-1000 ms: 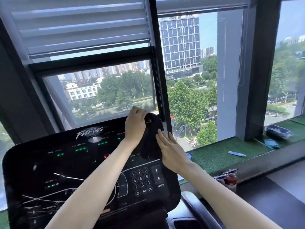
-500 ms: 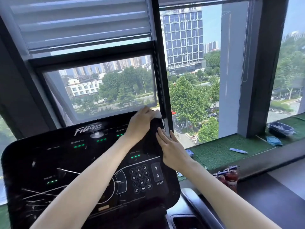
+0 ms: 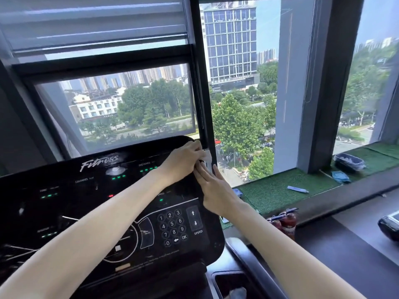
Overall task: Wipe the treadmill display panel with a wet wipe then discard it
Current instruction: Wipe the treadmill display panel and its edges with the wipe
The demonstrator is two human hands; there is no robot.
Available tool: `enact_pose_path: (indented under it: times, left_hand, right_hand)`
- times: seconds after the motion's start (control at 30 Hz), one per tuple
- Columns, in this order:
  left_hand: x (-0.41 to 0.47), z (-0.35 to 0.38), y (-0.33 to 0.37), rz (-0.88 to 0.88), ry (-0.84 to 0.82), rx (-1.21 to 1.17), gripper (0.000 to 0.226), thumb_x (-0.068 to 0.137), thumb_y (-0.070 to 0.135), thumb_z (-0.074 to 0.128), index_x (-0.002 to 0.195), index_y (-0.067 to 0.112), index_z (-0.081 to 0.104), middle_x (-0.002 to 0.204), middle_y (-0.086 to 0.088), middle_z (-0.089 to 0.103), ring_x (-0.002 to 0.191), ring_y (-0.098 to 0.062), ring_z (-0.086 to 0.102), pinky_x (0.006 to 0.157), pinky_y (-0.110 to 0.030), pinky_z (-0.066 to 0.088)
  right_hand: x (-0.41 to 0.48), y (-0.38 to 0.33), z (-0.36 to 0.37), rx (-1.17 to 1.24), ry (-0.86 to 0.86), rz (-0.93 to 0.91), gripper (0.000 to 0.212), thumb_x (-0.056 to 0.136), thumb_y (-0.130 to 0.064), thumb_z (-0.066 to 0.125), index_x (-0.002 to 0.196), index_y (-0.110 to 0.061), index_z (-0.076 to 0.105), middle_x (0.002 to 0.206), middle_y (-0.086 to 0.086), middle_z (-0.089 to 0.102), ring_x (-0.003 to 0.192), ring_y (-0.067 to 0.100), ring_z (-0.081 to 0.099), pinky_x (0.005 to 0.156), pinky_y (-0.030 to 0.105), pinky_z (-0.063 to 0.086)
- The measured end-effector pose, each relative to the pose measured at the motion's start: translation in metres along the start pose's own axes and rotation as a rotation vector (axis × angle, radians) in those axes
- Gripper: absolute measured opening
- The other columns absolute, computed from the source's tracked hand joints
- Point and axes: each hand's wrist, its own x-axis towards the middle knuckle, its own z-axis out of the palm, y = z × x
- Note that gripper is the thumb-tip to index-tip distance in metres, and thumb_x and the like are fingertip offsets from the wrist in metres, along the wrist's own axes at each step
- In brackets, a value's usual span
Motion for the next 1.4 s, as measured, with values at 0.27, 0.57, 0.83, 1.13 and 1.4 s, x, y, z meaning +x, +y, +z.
enact_pose_path:
  times: [0.27, 0.57, 0.83, 1.13, 1.4]
  left_hand:
    - [-0.006, 0.008, 0.001, -0.079, 0.066, 0.06, 0.027, 0.086, -0.004, 0.051, 0.107, 0.009, 0.06, 0.104, -0.005, 0.051, 0.1, -0.022, 0.049, 0.066, -0.023, 0.036]
    - [-0.008, 0.013, 0.007, -0.14, 0.112, -0.001, 0.03, 0.085, -0.005, 0.051, 0.109, 0.01, 0.062, 0.104, -0.006, 0.052, 0.099, -0.023, 0.05, 0.07, -0.026, 0.044]
    - [-0.013, 0.022, 0.009, -0.207, 0.166, -0.066, 0.022, 0.089, -0.001, 0.052, 0.105, 0.008, 0.063, 0.1, -0.006, 0.053, 0.092, -0.021, 0.052, 0.066, -0.03, 0.048]
    - [-0.018, 0.024, 0.017, -0.261, 0.213, -0.08, 0.024, 0.085, -0.006, 0.055, 0.102, 0.007, 0.064, 0.097, -0.006, 0.054, 0.089, -0.02, 0.052, 0.065, -0.028, 0.048]
    - [-0.025, 0.029, 0.017, -0.245, 0.223, -0.12, 0.022, 0.085, -0.004, 0.057, 0.102, 0.009, 0.065, 0.093, -0.004, 0.054, 0.085, -0.018, 0.053, 0.061, -0.031, 0.05]
  right_hand:
    - [-0.039, -0.004, 0.014, 0.041, 0.161, 0.04, 0.069, 0.068, 0.004, 0.045, 0.137, 0.003, 0.038, 0.147, 0.018, 0.033, 0.139, 0.025, 0.027, 0.113, 0.046, 0.023]
    - [-0.052, -0.008, 0.034, 0.019, 0.055, 0.087, 0.067, 0.066, -0.006, 0.024, 0.126, 0.002, 0.053, 0.137, 0.017, 0.048, 0.131, 0.025, 0.042, 0.106, 0.047, 0.035]
    - [-0.056, -0.009, 0.035, 0.062, 0.079, 0.079, 0.065, 0.07, 0.004, 0.038, 0.135, 0.005, 0.042, 0.146, 0.019, 0.034, 0.138, 0.028, 0.028, 0.114, 0.046, 0.015]
    - [-0.058, -0.01, 0.042, -0.068, 0.06, 0.068, 0.068, 0.067, 0.004, 0.051, 0.135, 0.004, 0.042, 0.145, 0.019, 0.036, 0.138, 0.028, 0.028, 0.112, 0.046, 0.018]
    - [-0.061, -0.014, 0.043, -0.149, 0.033, 0.077, 0.073, 0.066, 0.0, 0.054, 0.137, 0.003, 0.038, 0.147, 0.019, 0.033, 0.138, 0.03, 0.026, 0.111, 0.046, 0.024]
